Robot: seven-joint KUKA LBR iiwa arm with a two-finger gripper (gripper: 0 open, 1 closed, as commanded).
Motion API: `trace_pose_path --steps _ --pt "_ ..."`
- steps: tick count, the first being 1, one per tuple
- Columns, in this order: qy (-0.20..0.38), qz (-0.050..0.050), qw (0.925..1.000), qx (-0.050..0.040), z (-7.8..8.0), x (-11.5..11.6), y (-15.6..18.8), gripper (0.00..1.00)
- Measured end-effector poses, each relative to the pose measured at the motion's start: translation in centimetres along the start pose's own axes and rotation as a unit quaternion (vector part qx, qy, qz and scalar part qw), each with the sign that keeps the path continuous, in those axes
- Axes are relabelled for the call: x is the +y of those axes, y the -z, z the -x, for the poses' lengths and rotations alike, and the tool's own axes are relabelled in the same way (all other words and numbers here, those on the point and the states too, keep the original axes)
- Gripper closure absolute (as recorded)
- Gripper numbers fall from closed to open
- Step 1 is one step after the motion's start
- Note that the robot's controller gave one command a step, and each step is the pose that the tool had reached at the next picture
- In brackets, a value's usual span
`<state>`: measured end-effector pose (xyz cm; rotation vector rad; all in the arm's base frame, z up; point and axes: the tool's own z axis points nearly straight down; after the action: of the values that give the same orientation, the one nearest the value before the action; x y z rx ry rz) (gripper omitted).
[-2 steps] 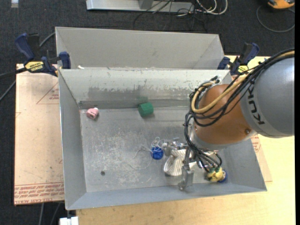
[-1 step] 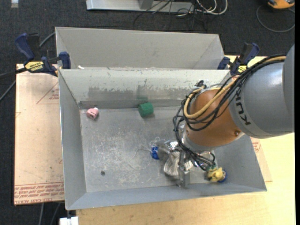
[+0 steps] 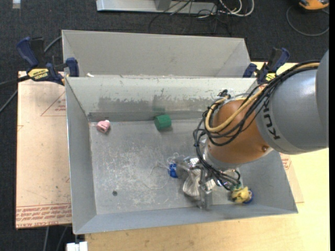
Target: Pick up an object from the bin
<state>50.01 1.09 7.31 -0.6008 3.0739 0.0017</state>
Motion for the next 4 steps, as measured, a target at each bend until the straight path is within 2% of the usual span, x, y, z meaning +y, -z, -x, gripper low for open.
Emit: trace_pose_path --steps 1,2,3,4 --pt "0.173 0.001 0.9849 -0.0006 0.8 -1.4 4.4 0.00" --pt "0.097 0.001 0.9953 -0.0008 -0.2 -3.9 0.7 1.00" --pt "0.096 0.001 0.9953 -0.0008 -0.2 -3.9 0.7 1.00" --pt "0.080 0.001 0.9968 -0.0022 1.5 -1.7 10.1 1.00"
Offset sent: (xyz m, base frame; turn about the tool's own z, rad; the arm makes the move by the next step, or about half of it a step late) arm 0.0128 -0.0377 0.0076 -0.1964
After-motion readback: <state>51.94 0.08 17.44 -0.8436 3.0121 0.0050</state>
